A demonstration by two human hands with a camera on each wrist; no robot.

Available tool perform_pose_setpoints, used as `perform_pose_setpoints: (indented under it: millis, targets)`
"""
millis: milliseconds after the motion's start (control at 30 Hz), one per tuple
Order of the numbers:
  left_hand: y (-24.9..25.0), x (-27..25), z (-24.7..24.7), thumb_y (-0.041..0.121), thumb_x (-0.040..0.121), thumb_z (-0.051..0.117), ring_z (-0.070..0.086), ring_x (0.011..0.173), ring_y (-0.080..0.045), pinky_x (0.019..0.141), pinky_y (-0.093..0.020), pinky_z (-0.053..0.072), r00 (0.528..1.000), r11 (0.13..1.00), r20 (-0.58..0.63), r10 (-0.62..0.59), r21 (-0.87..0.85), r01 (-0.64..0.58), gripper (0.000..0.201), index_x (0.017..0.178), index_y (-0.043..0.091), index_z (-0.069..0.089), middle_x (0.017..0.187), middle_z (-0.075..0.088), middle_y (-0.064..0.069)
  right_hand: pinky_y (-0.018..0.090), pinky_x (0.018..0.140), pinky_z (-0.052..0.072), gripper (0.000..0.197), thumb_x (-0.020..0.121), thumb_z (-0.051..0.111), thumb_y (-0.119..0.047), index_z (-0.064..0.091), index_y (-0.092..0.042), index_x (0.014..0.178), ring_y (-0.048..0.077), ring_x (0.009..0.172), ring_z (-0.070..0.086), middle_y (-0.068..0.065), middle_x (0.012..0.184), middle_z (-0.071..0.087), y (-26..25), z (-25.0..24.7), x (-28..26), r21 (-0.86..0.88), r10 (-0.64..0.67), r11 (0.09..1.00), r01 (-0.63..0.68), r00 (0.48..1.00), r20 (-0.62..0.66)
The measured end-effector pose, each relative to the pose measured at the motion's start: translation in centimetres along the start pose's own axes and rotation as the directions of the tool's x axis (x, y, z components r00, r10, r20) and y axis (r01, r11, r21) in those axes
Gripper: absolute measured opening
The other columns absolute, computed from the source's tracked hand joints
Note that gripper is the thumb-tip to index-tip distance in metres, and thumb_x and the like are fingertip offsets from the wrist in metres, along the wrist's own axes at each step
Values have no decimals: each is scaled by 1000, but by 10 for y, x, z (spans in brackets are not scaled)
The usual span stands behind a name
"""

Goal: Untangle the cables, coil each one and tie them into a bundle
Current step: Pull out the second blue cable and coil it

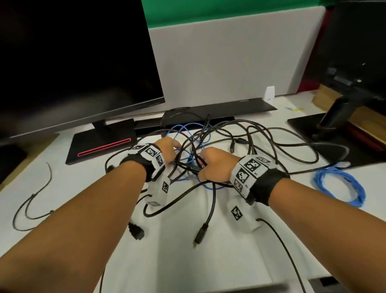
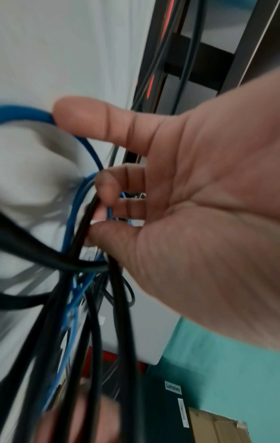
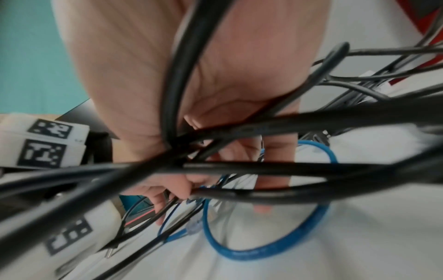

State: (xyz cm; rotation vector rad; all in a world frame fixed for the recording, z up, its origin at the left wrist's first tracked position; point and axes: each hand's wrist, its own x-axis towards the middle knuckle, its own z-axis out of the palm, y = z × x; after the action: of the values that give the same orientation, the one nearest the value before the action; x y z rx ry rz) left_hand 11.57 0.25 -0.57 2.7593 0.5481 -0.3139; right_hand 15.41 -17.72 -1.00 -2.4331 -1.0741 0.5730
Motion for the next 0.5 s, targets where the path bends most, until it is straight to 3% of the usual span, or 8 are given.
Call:
perform_pose_setpoints:
  millis: [67,167,233,300,400,500]
  targets:
    - [-5,4,-4,6,98,53,64,101,-31,75,-28,47,997,999,-76,33,-27,-35,31,126,8,67,122,66,-15,29,63,43,26,81,74,-28,57,-10,89,19,72,51,2,80,53,2,0,-1,46,-19,999,20,1000,-22]
    - [-15,6,-23,21,100,57,61,80,-25,62,-30,52,970,968,-240,-35,-250,-27,23,107,9,74,101,66,-10,32,65,44,18,84,68,-20,54,-8,85,23,75,51,4,79,50,7,0,-2,31,-28,999,29,999,-37]
    - [-24,4,-41,26,102,52,61,71,-23,53,-35,56,956,883,-258,-140,-470,2,28,98,11,74,92,62,-6,35,72,50,19,87,64,-20,59,-3,95,28,80,58,10,86,56,12,-2,-3,18,-23,1000,23,999,-30]
    - [-30,-3,-59,30,106,43,49,51,-15,48,-33,54,952,737,-219,-212,-676,9,34,91,14,69,76,51,-1,38,76,51,19,90,63,-21,60,-4,96,28,84,61,11,89,59,16,-4,-3,31,-39,999,40,999,-29]
    - [-34,-17,-83,32,106,41,37,46,-12,47,-34,56,925,713,-328,-190,-694,-100,34,92,14,67,66,44,3,32,68,45,15,94,64,-25,56,-11,91,23,80,56,1,81,55,18,-1,-1,38,-55,998,56,998,-17]
    - [-34,-32,-100,28,105,38,33,42,-7,50,-35,57,898,657,-409,-165,-724,-209,32,89,18,65,55,38,9,28,70,40,16,94,63,-28,56,-13,94,21,79,53,2,84,55,19,4,2,36,-29,999,30,998,-47]
